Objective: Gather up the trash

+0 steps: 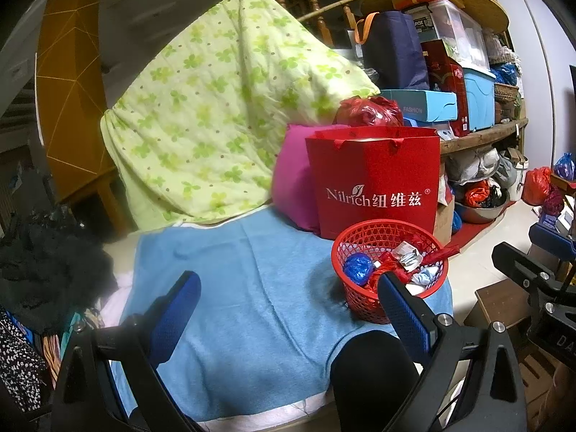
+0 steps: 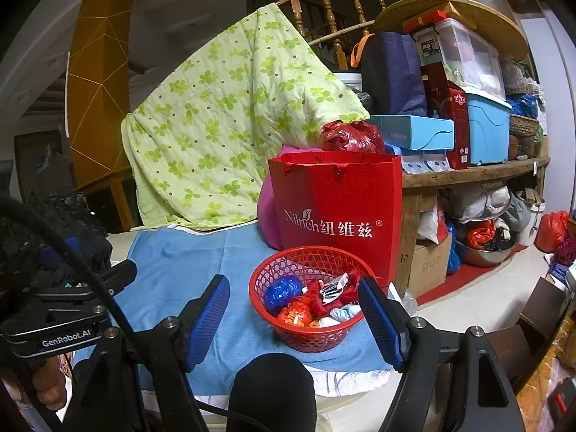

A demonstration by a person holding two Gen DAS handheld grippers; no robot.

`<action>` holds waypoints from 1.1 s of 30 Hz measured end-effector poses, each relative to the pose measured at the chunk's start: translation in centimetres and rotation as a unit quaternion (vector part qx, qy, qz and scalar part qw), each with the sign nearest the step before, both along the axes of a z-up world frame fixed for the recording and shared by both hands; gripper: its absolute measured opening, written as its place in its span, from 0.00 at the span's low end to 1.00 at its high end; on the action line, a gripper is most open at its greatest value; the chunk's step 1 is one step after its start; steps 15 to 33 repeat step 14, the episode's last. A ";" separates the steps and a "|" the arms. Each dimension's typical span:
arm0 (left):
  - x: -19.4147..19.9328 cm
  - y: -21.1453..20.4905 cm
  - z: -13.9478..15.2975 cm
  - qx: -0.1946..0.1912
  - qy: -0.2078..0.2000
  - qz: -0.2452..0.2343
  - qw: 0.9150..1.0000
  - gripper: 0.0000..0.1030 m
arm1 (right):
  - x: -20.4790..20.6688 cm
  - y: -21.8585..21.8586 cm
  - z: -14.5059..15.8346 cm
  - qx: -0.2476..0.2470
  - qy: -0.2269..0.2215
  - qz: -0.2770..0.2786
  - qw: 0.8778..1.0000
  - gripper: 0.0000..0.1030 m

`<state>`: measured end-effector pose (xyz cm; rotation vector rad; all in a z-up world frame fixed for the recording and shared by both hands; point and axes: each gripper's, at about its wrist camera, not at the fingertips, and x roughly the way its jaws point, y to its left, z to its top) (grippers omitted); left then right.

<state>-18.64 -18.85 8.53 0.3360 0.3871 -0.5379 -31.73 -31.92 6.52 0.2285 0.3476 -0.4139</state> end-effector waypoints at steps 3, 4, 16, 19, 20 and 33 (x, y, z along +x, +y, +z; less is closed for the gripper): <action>0.0 0.0 0.1 0.002 -0.003 -0.001 1.000 0.95 | 0.0 0.0 -0.1 0.000 0.001 0.000 1.000 0.75; 0.0 0.0 0.1 0.001 -0.003 -0.003 1.000 0.95 | 0.1 0.0 -0.1 0.000 0.001 0.000 1.000 0.75; 1.4 0.4 0.0 -0.024 -0.004 -0.033 0.999 0.95 | 1.5 -1.4 -1.2 0.009 0.016 -0.015 1.000 0.75; 1.4 0.4 0.0 -0.024 -0.004 -0.033 0.999 0.95 | 1.5 -1.4 -1.2 0.009 0.016 -0.015 1.000 0.75; 1.4 0.4 0.0 -0.024 -0.004 -0.033 0.999 0.95 | 1.5 -1.4 -1.2 0.009 0.016 -0.015 1.000 0.75; 1.4 0.4 0.0 -0.024 -0.004 -0.033 0.999 0.95 | 1.5 -1.4 -1.2 0.009 0.016 -0.015 1.000 0.75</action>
